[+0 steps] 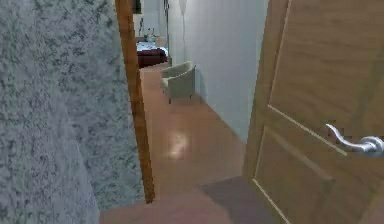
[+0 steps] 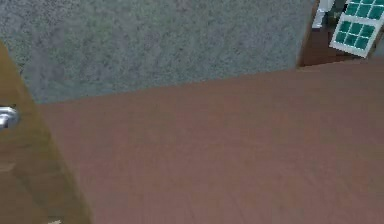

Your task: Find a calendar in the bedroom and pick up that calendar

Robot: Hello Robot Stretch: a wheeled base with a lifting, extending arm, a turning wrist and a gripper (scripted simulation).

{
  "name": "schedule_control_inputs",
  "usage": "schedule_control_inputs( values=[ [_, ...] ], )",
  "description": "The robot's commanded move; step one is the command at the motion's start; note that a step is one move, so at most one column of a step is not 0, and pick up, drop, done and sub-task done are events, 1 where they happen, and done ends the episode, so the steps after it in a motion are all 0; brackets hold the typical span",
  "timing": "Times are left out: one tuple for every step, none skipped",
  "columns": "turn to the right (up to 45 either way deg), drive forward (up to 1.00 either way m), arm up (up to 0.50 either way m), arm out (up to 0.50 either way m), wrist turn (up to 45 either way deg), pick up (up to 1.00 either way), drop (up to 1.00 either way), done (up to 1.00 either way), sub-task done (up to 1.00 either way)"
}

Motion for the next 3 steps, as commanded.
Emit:
schedule_control_inputs(
  values=[
    [0.0, 1.00, 0.00, 0.00, 0.0, 0.00, 0.00, 0.00, 0.00],
    [9.0, 0.00, 0.00, 0.00, 0.0, 0.00, 0.00, 0.00, 0.00],
    [0.0, 0.25, 0.00, 0.00, 0.0, 0.00, 0.00, 0.00, 0.00]
  ],
)
